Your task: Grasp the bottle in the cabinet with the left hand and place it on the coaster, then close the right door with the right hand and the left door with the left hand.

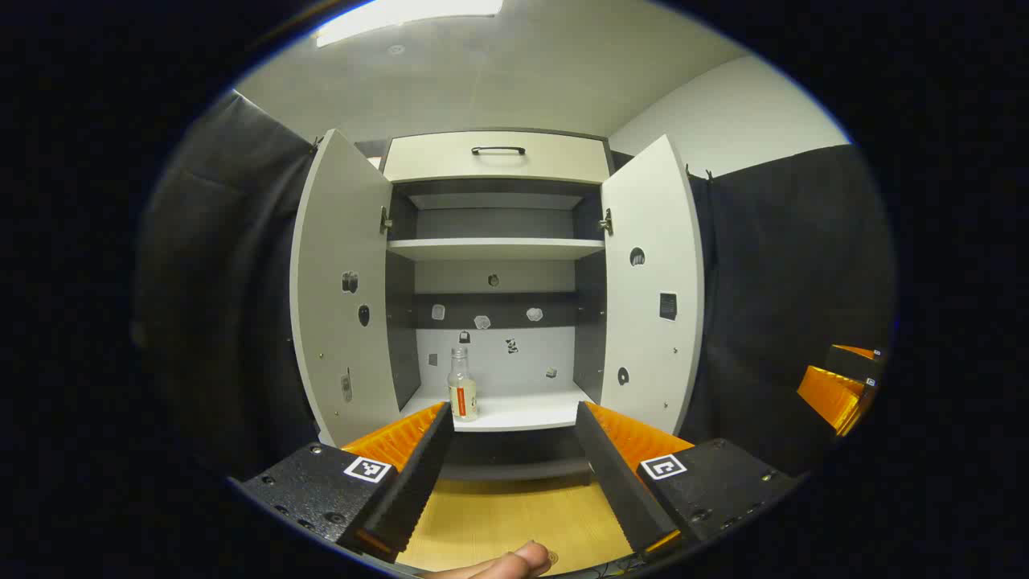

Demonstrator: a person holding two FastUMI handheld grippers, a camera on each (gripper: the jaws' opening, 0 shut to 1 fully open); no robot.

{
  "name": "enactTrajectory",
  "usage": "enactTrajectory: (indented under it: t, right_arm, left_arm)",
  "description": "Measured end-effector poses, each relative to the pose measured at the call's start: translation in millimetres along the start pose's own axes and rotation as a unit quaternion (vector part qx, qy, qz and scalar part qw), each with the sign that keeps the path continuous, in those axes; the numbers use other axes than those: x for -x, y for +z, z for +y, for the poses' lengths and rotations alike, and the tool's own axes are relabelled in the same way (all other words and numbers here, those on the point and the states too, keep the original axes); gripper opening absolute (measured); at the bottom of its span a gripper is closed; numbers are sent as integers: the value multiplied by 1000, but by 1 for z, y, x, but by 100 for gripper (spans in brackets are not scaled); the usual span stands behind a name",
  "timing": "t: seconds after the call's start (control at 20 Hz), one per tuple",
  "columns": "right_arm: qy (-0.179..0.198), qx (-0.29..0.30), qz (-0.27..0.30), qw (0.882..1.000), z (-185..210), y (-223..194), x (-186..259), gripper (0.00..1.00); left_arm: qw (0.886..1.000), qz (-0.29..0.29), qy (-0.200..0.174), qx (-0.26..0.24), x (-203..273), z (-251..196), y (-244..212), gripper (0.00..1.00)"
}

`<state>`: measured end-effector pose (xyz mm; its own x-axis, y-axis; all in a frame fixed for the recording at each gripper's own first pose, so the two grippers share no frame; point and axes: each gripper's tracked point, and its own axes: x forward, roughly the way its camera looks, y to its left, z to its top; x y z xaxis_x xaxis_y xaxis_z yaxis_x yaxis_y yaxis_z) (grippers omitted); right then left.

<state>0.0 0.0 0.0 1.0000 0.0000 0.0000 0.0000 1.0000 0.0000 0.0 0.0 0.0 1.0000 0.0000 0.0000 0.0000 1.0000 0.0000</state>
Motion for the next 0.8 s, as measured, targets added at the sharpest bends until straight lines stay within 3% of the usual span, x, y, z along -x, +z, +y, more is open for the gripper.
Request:
enactTrajectory:
  t: [0.8]
  right_arm:
    - [4,14,-13,1000,21,-13,-60,97]
  left_arm:
    - [1000,11,-7,-8,-71,24,-32,97]
